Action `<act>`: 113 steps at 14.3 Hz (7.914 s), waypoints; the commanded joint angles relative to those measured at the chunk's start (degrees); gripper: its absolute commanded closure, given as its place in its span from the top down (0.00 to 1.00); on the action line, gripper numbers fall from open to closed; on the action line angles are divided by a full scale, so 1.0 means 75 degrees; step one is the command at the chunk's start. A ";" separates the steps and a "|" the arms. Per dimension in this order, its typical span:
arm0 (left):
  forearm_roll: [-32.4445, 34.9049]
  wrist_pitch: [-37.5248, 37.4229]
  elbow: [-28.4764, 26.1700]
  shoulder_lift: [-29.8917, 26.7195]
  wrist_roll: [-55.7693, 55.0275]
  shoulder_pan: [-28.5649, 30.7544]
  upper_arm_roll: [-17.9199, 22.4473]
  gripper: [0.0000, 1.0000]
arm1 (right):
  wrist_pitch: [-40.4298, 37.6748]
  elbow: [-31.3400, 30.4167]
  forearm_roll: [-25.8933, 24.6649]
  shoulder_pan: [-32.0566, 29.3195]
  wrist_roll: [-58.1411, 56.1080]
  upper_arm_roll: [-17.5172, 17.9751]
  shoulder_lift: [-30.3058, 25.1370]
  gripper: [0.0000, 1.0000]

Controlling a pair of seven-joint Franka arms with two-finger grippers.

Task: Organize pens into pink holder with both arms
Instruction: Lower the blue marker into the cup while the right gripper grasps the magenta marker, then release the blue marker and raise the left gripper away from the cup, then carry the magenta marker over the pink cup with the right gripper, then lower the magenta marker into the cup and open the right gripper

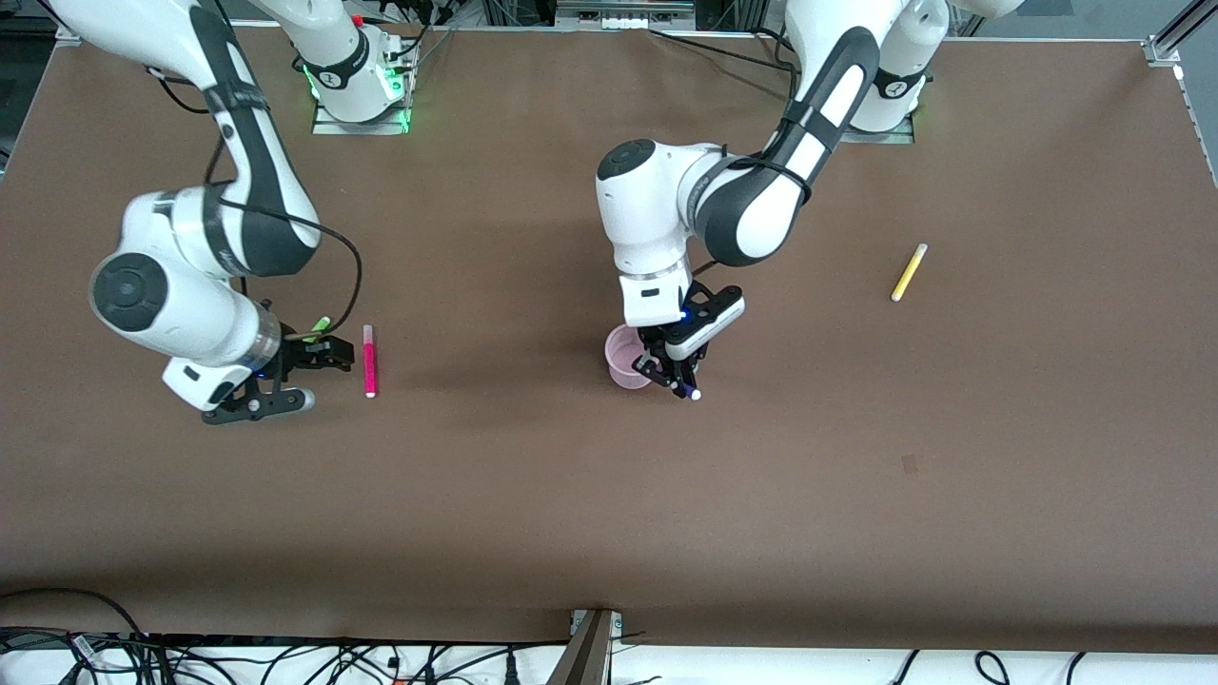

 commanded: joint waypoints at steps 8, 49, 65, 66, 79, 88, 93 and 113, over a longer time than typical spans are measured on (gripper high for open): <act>0.0492 -0.0898 0.0311 0.0423 -0.0323 -0.0679 0.0132 0.00 | 0.1540 -0.0305 0.0066 0.0020 -0.0175 0.0001 0.1241 0.84; -0.2469 -0.1050 0.1027 -0.0980 0.4557 0.1229 0.0518 1.00 | 0.1939 -0.1008 0.0113 0.0043 -0.0071 0.0654 0.0340 0.04; -0.5728 -0.3605 0.0980 -0.2142 1.4137 0.4605 0.0518 1.00 | 0.4095 0.1110 -0.0915 0.1893 0.1580 0.2345 0.0607 0.02; -0.5974 -0.3605 0.0980 -0.2224 1.4126 0.4688 0.0530 1.00 | 0.4095 0.1357 -0.1301 0.2069 0.1745 0.2287 0.0794 0.02; -0.6176 -0.3722 0.0078 -0.3501 1.4911 0.5474 0.0167 1.00 | 0.5630 0.2556 -0.1938 0.4355 0.4184 0.0119 0.2449 0.03; -0.6035 -0.3710 0.0159 -0.3338 1.4969 0.5485 0.0155 1.00 | 0.6907 0.1031 -0.1915 0.4519 0.4313 -0.0127 0.2038 0.04; -0.6012 -0.3710 0.0323 -0.3303 1.4958 0.5415 0.0155 1.00 | 0.6907 0.0879 -0.1938 0.4578 0.4290 -0.0233 0.1957 0.29; -0.6117 -0.3757 0.0441 -0.3139 1.4852 0.5368 0.0073 1.00 | 0.0770 0.1524 -0.0639 0.3572 0.3660 -0.0503 -0.0514 1.00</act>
